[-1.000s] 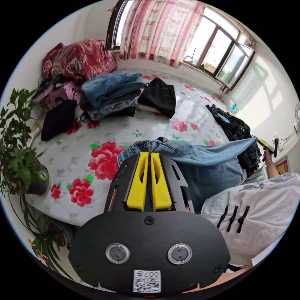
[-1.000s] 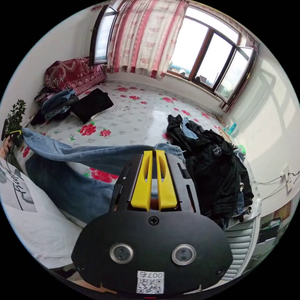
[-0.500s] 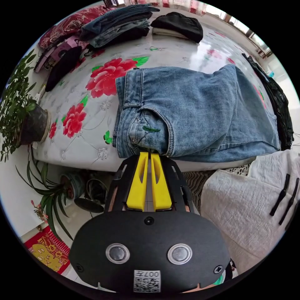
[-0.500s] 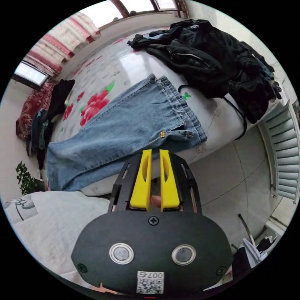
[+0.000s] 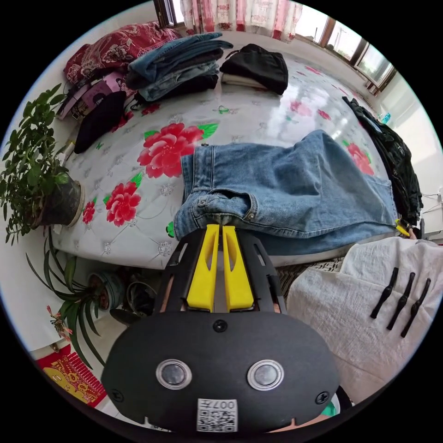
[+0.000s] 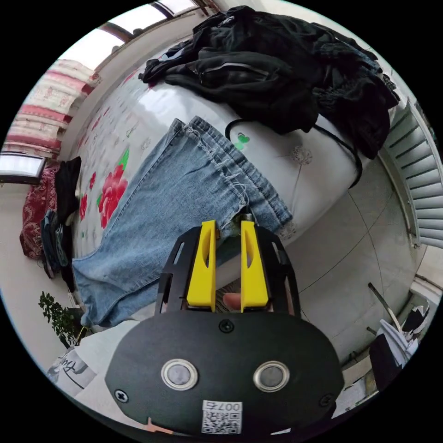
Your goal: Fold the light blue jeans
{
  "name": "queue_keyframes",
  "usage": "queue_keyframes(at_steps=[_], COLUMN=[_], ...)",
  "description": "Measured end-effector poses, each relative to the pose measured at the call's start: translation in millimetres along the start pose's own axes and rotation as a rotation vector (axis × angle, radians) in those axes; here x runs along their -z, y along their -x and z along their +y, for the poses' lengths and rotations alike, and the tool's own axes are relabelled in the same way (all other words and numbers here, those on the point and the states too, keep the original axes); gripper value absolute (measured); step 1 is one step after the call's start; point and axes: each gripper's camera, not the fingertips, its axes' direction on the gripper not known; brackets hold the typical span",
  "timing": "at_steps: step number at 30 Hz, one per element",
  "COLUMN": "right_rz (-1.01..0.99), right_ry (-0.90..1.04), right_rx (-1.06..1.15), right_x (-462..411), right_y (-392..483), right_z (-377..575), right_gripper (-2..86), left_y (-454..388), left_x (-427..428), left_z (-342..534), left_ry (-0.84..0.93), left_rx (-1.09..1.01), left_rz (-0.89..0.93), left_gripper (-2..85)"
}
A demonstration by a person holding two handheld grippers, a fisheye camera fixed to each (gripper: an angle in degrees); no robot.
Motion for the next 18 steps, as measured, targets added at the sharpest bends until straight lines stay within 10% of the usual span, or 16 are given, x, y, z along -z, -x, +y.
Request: queue_keyframes(at_steps=[9, 15, 18], right_rz=[0.071, 0.113, 0.081], right_ry=[-0.453, -0.035, -0.241], right_rx=[0.362, 0.054, 0.0], right_x=[133.1, 22.9, 40.3], right_y=[30.6, -26.6, -22.1], right_z=[40.5, 20.3, 43.0], right_gripper=[0.1, 1.3, 2.6], left_y=[-7.1, 12.6, 25.7], left_x=[19.0, -83.5, -70.2], left_z=[0.2, 22.0, 32.3], left_ry=[-0.037, 0.227, 0.155], left_rx=[-0.067, 0.06, 0.093], left_rz=[-0.039, 0.067, 0.102], left_gripper=[-0.9, -0.6, 0.0])
